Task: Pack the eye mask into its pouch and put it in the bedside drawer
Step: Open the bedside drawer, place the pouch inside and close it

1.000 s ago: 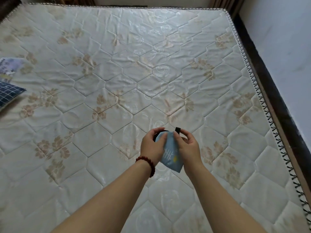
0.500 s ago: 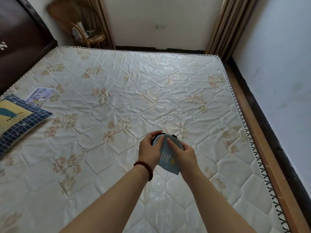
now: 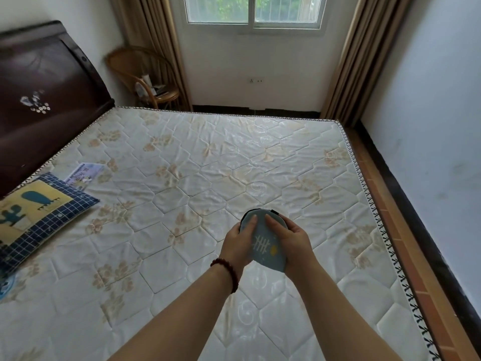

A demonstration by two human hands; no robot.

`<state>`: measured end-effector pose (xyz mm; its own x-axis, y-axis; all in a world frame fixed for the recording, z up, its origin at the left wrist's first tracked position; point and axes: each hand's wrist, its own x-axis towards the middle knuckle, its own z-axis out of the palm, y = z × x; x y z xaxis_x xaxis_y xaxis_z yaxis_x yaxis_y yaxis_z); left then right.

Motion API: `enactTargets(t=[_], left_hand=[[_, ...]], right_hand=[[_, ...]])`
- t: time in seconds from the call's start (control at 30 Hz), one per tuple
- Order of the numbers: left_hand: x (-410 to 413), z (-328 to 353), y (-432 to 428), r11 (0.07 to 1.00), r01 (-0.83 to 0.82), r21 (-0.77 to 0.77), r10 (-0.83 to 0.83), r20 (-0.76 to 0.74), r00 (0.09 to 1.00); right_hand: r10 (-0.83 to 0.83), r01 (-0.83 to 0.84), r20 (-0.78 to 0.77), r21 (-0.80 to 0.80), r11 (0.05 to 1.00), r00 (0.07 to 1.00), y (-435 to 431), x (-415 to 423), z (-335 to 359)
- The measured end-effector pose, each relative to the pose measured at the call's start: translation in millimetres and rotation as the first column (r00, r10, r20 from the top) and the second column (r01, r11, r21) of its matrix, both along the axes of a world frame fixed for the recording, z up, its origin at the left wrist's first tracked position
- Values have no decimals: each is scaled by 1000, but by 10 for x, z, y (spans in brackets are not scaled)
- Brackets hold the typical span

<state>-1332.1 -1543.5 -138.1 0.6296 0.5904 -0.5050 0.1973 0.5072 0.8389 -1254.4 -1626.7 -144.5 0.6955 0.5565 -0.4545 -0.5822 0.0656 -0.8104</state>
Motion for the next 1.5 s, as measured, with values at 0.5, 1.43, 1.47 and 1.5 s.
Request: enactTargets(t=[0.5,1.43,1.47,1.5], left_hand=[[-67,374,-31,992,-101,-70,110,135,985],[-3876,916,586,748,-634,196,563,318,763],[-4059,931,598,733,-655,183,583,326,744],[-4242,937,610,719,-674,172,602,333,726]], right_hand=[[-2,4,-10,131,991,1000,-36,13,372],[388,-273,-212,425,863,897,1020,-3769,872],[412,-299,-211,416,859,887,1054,-3950,883],[439,-330,-211,407,852,873,1087,-4127,891]])
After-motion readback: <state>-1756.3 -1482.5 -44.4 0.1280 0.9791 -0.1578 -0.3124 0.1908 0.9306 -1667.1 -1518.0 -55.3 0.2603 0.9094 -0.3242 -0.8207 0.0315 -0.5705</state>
